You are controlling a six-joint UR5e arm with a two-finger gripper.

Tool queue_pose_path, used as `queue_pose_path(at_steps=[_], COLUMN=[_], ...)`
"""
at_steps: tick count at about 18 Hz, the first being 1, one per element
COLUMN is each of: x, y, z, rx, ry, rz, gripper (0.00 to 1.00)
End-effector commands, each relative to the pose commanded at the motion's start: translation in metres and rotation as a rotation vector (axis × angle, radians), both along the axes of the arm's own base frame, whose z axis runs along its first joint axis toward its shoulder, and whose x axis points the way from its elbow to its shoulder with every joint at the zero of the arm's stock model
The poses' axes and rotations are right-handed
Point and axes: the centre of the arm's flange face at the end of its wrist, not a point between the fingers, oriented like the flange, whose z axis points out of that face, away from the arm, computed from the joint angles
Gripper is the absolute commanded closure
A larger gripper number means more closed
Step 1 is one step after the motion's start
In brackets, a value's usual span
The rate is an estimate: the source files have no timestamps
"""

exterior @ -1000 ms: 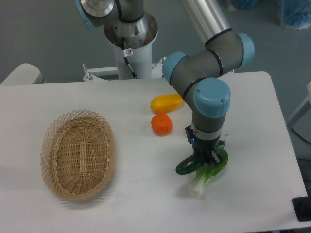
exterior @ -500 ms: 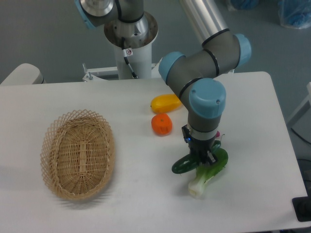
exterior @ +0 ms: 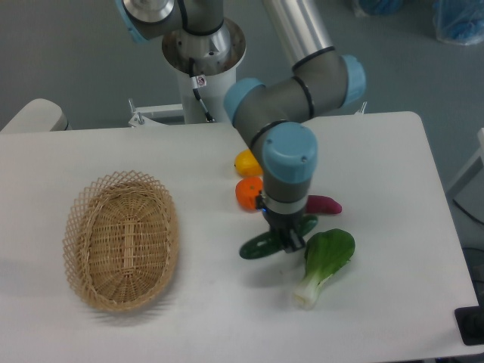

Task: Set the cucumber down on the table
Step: 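Carry the cucumber toward the orange and lower it onto the table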

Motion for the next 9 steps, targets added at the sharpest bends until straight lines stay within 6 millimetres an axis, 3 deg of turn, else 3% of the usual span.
queue_pose_path(at_steps=[6, 9], x=[0.029, 0.035], y=[-0.001, -0.003], z=[-0.018, -0.023], rx=[-0.004, -0.01], ry=[0.0, -0.012], rz=[-0.025, -0.028], gripper=[0.89, 0.84])
